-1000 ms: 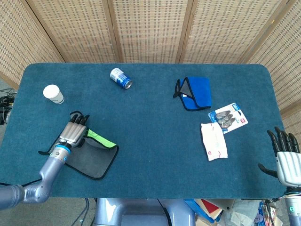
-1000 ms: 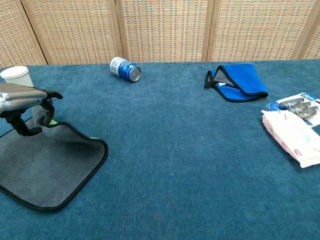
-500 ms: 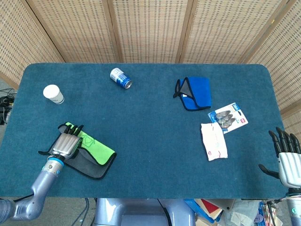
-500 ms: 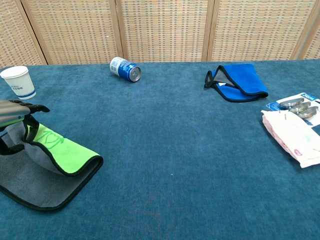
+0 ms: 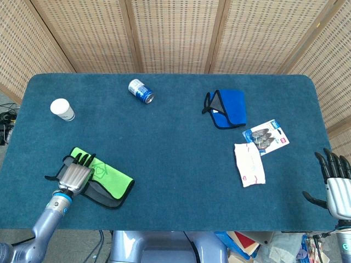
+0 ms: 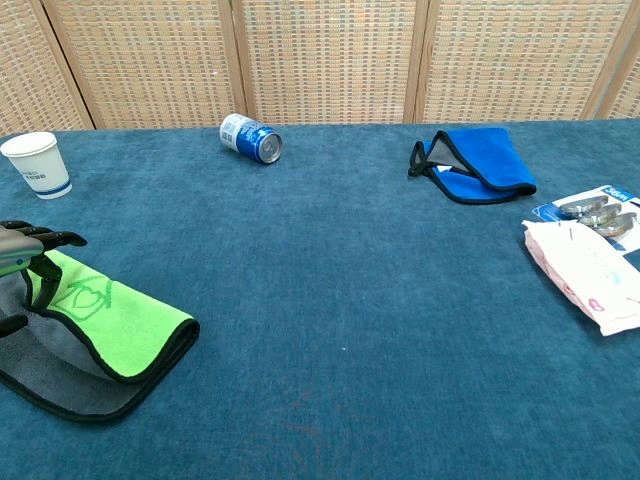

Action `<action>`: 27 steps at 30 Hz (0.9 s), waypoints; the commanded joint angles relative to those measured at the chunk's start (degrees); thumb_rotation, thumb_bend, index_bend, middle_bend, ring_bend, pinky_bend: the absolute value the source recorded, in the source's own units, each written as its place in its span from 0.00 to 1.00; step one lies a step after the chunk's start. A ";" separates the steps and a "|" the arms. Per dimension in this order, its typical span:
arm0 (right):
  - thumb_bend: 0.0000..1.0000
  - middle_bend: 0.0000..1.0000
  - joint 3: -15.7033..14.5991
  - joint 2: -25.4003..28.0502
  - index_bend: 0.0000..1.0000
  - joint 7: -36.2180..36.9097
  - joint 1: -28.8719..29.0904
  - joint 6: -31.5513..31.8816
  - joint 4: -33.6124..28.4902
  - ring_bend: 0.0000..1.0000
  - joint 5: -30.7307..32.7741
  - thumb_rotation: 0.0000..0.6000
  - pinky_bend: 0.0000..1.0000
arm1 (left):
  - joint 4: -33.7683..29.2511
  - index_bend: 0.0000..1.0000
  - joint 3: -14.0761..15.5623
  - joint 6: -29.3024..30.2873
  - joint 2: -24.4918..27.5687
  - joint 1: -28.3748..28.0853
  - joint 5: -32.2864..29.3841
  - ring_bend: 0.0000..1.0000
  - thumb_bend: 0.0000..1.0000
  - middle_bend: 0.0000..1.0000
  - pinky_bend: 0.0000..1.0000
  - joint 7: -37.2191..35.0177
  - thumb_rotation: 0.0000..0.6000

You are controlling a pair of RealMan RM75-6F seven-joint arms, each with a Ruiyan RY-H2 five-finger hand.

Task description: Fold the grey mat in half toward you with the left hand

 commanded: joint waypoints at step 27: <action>0.00 0.00 -0.08 0.60 0.00 0.57 -0.35 0.50 -0.58 0.00 -0.53 1.00 0.00 | -1.61 0.04 0.64 -2.21 1.19 1.96 -0.22 0.00 0.44 0.00 0.00 3.59 1.00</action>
